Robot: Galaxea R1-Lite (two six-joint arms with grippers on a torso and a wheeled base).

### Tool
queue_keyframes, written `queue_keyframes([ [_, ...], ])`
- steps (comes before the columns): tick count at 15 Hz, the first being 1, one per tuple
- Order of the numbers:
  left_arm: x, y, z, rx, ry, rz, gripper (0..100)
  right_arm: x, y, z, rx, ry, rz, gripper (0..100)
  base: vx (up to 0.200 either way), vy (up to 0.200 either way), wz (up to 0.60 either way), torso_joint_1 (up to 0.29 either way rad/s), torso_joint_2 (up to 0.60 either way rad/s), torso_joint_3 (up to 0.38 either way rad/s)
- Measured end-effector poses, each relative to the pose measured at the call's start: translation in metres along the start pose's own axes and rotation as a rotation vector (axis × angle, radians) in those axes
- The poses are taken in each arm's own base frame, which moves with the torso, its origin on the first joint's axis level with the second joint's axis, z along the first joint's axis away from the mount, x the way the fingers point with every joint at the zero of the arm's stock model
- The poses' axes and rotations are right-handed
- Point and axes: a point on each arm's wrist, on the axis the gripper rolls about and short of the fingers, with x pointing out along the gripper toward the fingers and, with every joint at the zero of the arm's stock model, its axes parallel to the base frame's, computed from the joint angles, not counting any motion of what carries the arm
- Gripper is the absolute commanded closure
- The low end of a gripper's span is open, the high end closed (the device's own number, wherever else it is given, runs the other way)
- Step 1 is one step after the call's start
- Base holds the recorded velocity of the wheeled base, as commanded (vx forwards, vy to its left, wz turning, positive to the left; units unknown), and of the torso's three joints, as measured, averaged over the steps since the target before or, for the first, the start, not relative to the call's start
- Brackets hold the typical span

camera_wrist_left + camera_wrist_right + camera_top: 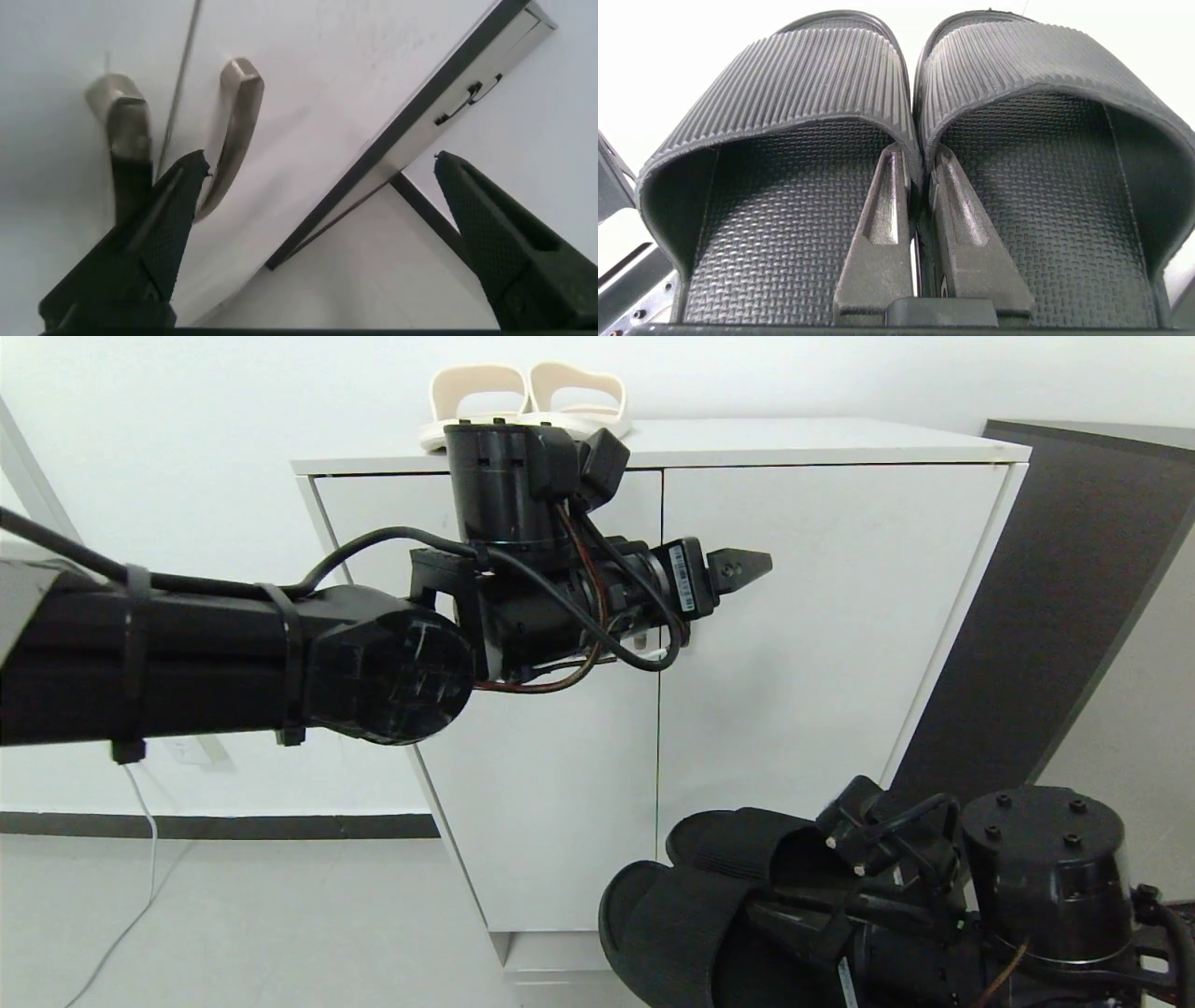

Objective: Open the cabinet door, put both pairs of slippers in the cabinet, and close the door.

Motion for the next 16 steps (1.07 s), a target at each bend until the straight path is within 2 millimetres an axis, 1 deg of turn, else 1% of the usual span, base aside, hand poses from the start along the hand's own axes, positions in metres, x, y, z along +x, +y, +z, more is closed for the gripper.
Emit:
queue_keyframes([
  [4,0.016,0.004,-0.005,-0.004,0.0,-0.003,0,0.0,0.0,0.0,0.0,0.001,0.002,100,0.0,0.0,0.0,0.0,0.0,0.0],
  [5,0.018,0.005,-0.005,-0.007,0.0,-0.002,100,0.0,0.0,0.0,0.0,0.002,0.002,100,0.0,0.0,0.0,0.0,0.0,0.0],
  [10,0.019,0.008,-0.01,-0.016,0.011,0.017,100,0.0,0.0,-0.002,0.0,0.01,0.025,100,0.0,0.0,0.0,0.0,0.0,0.0],
  [13,0.008,0.005,-0.016,-0.026,0.037,0.006,100,-0.001,0.001,-0.004,0.001,-0.005,0.053,100,0.0,0.0,0.0,0.0,0.0,0.0],
  [16,-0.008,0.004,-0.022,-0.031,0.023,-0.007,100,-0.003,0.001,-0.007,-0.003,-0.018,0.096,100,0.0,0.0,0.0,0.0,0.0,0.0],
])
